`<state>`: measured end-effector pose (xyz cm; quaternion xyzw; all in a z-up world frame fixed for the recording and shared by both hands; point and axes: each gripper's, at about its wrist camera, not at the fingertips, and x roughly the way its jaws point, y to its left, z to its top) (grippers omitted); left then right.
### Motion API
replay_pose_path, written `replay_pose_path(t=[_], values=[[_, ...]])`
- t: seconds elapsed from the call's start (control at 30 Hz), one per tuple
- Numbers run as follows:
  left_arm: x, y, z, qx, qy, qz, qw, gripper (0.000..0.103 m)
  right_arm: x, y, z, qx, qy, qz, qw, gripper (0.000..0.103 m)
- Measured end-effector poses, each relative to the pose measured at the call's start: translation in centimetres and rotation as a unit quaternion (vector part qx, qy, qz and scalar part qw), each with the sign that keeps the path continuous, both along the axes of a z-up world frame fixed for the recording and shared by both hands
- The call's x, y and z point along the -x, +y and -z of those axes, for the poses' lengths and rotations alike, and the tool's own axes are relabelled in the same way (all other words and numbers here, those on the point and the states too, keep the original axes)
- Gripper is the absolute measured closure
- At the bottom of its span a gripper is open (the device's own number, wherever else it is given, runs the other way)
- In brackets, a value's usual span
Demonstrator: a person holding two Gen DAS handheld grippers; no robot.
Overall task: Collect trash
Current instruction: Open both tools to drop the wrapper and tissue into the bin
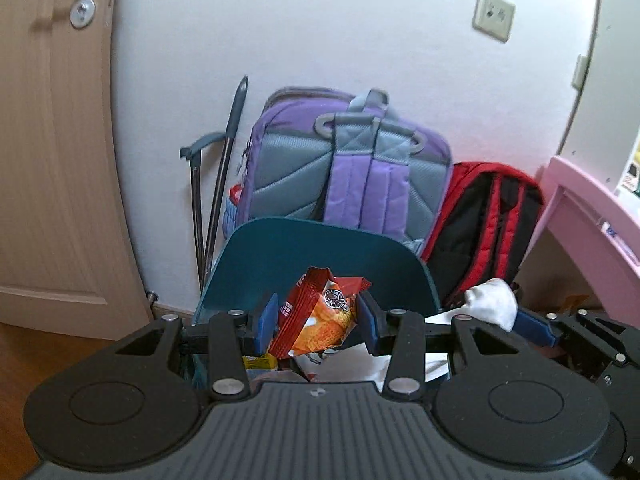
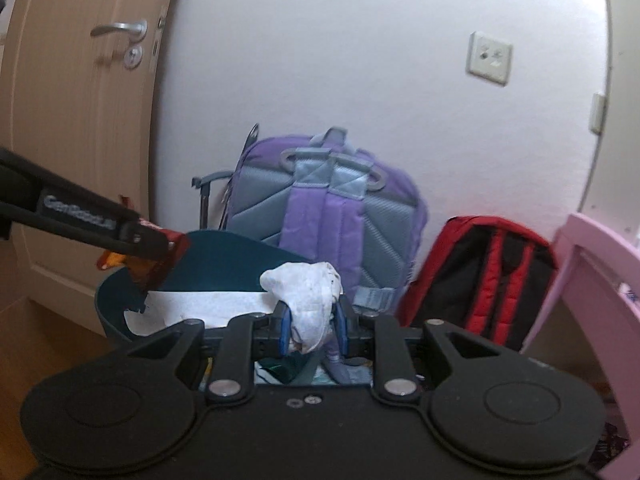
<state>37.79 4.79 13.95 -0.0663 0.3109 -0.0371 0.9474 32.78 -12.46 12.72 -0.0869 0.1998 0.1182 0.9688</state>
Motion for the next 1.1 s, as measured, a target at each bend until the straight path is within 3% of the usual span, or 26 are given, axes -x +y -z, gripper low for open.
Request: replay_pose_path(t=[0.43, 0.67, 0.7, 0.77, 0.83, 1.1], values=[[-5.6, 0.1, 5.5, -0.013, 0.065, 0.011, 0.9977, 0.06, -5.1, 3.5, 4.1, 0.018, 0.07, -0.044, 0.996, 0.077], [-6.6, -0.2, 6.7, -0.021, 0.082, 0.016, 0.9963, 0.06, -5.8, 4.1, 5.4, 0.024, 0.085, -0.056, 0.994, 0.073], [-6.7, -0.3, 6.7, -0.023, 0.083, 0.015, 0.9962, 0.059, -5.8, 4.1, 5.4, 0.025, 0.085, -0.056, 0.994, 0.071], [-6.6, -0.5, 6.8, -0.027, 0.083, 0.014, 0.9961, 0.039, -5.9, 4.2, 5.4, 0.025, 0.087, -0.055, 0.994, 0.068], [-6.3, -0.6, 6.6, -0.031, 0.073, 0.011, 0.9968, 0.033, -5.9, 4.0, 5.4, 0.021, 0.088, -0.056, 0.994, 0.065], [-4.4, -0.5, 5.5, -0.029, 0.068, 0.008, 0.9973, 0.032, -4.5, 3.5, 4.4, 0.021, 0.073, -0.068, 0.995, 0.055]])
